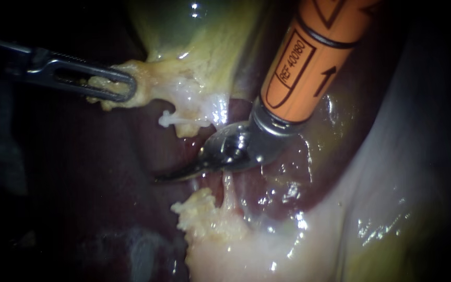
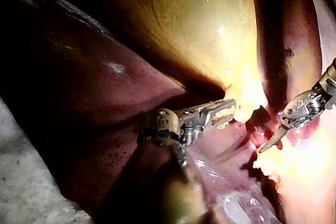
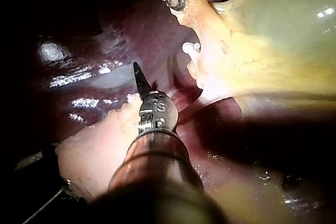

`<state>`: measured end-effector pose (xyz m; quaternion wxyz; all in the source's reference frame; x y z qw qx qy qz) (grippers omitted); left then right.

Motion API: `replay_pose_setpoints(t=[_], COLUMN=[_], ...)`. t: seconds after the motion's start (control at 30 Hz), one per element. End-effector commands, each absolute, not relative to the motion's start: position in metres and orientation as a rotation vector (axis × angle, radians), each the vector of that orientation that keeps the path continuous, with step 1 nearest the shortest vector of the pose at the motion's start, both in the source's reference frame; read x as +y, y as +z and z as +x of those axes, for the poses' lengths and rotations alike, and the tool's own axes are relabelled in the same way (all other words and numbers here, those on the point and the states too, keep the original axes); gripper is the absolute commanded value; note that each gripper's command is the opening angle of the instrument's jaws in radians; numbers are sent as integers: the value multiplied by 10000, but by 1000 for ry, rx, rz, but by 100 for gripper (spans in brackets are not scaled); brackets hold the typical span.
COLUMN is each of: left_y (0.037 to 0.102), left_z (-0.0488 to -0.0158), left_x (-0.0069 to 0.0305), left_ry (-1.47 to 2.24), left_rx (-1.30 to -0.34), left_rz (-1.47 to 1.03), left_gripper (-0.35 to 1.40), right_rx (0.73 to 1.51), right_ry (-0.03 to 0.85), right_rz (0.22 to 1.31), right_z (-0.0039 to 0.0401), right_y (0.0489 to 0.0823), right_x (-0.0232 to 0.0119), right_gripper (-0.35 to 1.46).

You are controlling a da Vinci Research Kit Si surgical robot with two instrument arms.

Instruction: Go back from the cut left tube

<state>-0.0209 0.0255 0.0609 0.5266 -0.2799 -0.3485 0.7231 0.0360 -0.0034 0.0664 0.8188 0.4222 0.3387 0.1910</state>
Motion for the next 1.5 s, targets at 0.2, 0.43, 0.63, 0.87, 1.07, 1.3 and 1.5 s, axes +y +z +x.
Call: replay_pose_setpoints(t=[0.2,0.43,0.63,0.87,1.07,1.3,1.5], left_y=[611,611,611,612,612,614,615], left_z=[-209,-209,-208,-208,-208,-207,-207], left_x=[256,256,257,257,257,258,258], left_ry=[1734,1734,1734,1735,1735,1735,1735], left_rx=[-833,-833,-833,-833,-833,-833,-833], left_rz=[-674,-674,-674,-674,-674,-674,-674], left_gripper=[-35,-35,-35,-35,-35,-35,-35], right_rx=[734,788,810,816,838,872,887], right_ry=[414,410,416,418,410,386,360], right_rz=[905,904,891,893,822,684,552], right_z=[360,361,362,362,356,331,300], right_y=[664,666,666,666,663,653,635], right_x=[-34,-35,-34,-35,-35,-36,-30], right_gripper=[-35,76,111,120,136,145,145])
